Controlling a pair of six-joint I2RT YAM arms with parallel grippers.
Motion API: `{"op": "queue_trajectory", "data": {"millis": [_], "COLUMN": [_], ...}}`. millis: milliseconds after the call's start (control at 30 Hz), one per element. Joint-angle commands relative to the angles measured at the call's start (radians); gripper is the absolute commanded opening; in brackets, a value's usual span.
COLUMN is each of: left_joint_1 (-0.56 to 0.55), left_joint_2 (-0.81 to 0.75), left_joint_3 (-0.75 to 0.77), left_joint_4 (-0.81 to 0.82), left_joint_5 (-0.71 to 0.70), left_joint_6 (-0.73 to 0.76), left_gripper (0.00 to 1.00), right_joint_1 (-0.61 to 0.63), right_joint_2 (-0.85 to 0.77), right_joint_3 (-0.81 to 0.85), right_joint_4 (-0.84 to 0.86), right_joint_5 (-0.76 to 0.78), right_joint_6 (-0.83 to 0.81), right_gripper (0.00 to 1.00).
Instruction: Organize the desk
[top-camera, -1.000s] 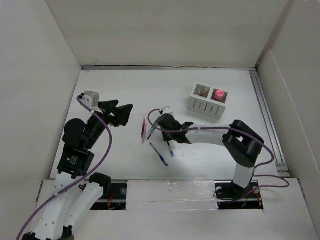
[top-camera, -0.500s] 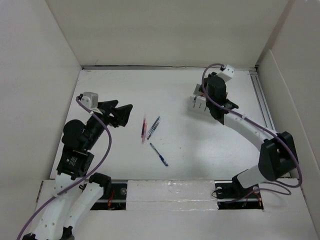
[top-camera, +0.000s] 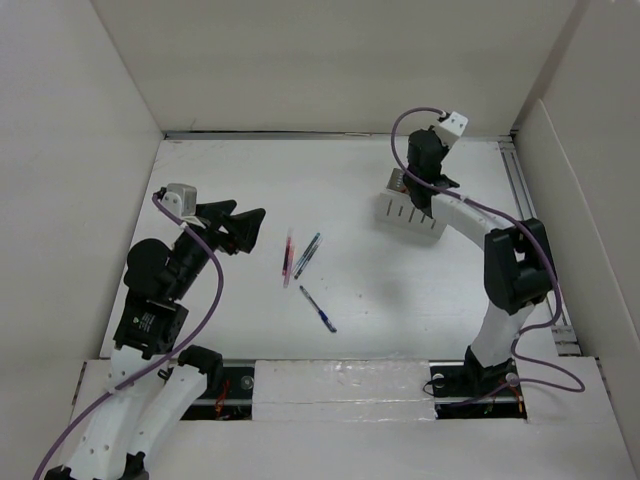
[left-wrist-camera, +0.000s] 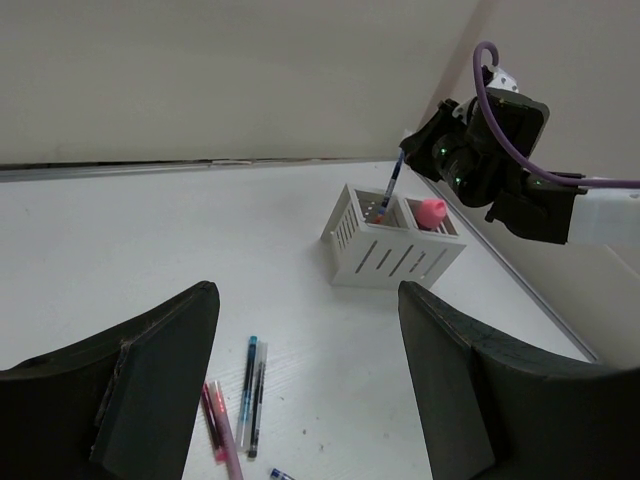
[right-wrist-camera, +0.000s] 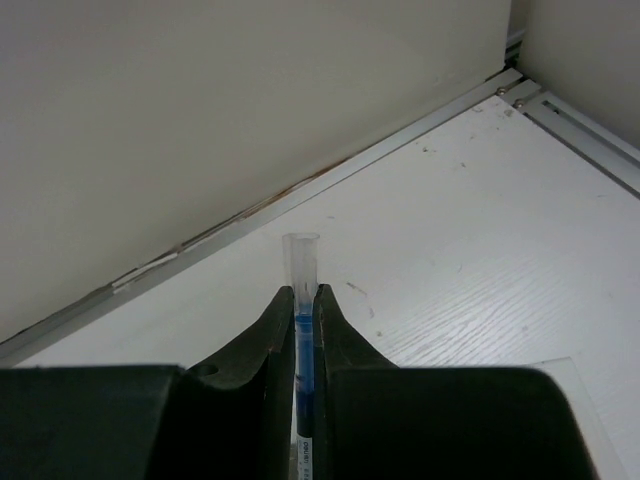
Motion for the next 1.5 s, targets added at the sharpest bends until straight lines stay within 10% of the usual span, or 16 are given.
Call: {"op": "queue_trajectory", "data": {"millis": [0, 567, 767, 1033, 1233, 1467], "left_joint_1": [-0.003, -0.003, -0.003, -0.003, -0.003, -0.003], "left_joint_2": [0.005, 0.007, -0.002, -0.006, -0.013, -0.015], "left_joint_3": [0.013, 0.008, 0.007, 0.007, 0.007, 0.003], "left_joint_4": [0.030, 0.033, 0.031, 0.033, 0.036, 0.035], "left_joint_5": [0.009, 0.017, 0.012, 0.012, -0.002, -0.012], "left_joint_6": [0.009, 0.006, 0.007, 0.009, 0.004, 0.006], "left_gripper": [0.68, 0.68, 0.66, 0.38, 0.35, 0.47], "right_joint_1": [0.056, 0.142, 0.205, 0.498, 0.641, 0.687], "right_joint_2": [-0.011, -0.269, -0.390, -0.350, -0.291, -0.114], "right_joint_3": [-0.034, -0.189, -0.277, -0.401, -0.449, -0.345], "right_joint_4": [0.108, 0.026, -0.086, -0.193, -0.232, -0.305], "right_joint_5": [0.140, 0.068, -0.226, -0.474, -0.587, -0.617], "right_joint_6": [-0.082, -0.038, 0.112, 0.062, 0.088, 0.074], "right_gripper": [0.02, 0.41, 0.01, 0.00, 0.45, 0.50]}}
